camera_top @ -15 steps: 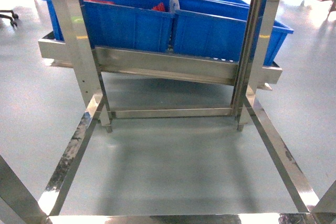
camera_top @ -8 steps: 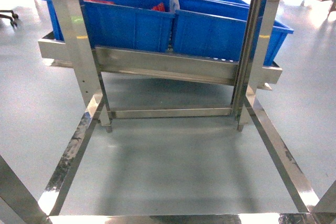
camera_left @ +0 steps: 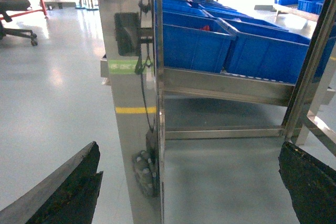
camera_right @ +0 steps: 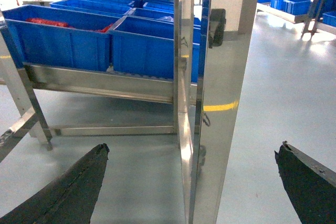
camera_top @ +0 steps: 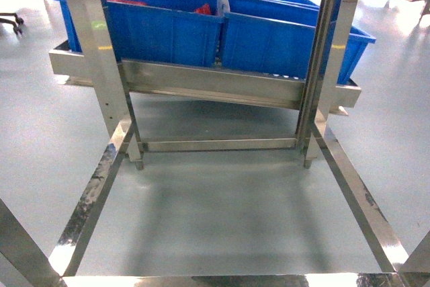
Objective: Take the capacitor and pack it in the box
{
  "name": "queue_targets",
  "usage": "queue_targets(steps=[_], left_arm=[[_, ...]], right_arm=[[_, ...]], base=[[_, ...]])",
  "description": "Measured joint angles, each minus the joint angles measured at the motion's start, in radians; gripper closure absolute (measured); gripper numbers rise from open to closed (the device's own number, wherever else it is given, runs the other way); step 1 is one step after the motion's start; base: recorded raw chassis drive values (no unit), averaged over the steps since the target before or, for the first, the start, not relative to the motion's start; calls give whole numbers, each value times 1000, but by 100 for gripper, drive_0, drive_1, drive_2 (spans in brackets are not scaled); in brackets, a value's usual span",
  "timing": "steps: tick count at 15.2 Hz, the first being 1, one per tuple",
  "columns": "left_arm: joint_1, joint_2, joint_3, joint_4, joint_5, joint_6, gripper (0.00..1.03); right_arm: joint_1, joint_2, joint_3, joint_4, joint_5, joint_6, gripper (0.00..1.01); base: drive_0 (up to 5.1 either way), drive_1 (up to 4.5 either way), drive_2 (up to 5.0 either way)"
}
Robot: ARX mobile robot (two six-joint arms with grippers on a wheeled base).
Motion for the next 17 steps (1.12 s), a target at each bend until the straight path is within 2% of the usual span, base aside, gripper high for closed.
queue_targets(steps=[17], left_arm=[[0,0,0,0,0,0,5]], right_arm=[[0,0,0,0,0,0,3]], base=[[0,0,0]])
